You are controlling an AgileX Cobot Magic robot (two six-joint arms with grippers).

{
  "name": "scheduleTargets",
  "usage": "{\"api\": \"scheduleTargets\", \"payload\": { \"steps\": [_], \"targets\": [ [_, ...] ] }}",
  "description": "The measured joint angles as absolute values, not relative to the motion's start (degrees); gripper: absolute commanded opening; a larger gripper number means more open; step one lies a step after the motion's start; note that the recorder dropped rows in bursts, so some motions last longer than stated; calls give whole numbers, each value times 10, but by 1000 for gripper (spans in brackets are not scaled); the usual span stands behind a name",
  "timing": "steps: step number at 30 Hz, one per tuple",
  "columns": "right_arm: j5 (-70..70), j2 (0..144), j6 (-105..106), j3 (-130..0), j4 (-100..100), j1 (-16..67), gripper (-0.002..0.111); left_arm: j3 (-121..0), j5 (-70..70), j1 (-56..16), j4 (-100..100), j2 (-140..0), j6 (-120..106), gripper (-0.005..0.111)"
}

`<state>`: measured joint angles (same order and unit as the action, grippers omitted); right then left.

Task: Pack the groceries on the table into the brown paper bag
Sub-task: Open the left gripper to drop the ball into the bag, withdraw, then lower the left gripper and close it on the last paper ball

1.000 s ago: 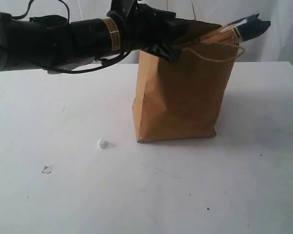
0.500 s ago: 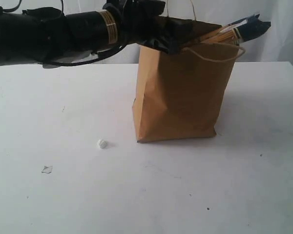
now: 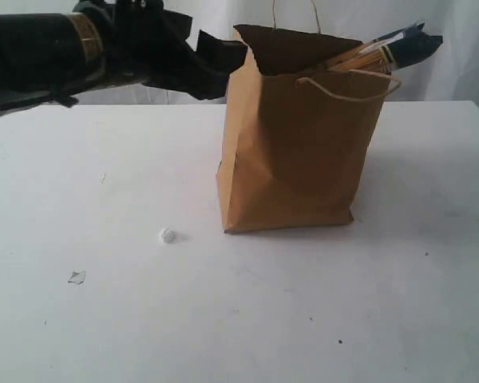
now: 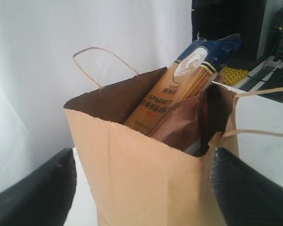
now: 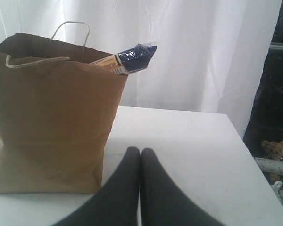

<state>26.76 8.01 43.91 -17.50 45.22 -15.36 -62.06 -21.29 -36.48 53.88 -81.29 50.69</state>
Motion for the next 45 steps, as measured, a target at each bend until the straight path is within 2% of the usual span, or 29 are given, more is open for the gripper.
{"api": "scheduleTargets", "payload": {
  "steps": [8, 13, 17, 21, 28, 31, 37, 45],
  "targets": [
    [268, 80, 439, -175, 452, -154, 0, -498, -167, -327, 542, -687, 481, 79],
    [268, 80, 439, -175, 452, -154, 0, -479, -100, -327, 259, -680, 241, 79],
    [268, 80, 439, -175, 452, -154, 0, -448, -85, -327, 133, -680, 96, 79],
    [268, 80, 439, -175, 452, -154, 0, -405, -129, -327, 103, -682, 96, 79],
    [268, 80, 439, -175, 452, -154, 0, -336, -365, -321, 99, -764, 102, 79],
    [268, 80, 438, -175, 452, -154, 0, -331, -412, -321, 105, -776, 111, 79],
    [268, 80, 438, -175, 452, -154, 0, -331, -390, -321, 106, -797, 96, 79],
    [268, 80, 438, -175, 452, -154, 0, -331, -356, -312, 40, -891, 80, 79]
  ]
}}
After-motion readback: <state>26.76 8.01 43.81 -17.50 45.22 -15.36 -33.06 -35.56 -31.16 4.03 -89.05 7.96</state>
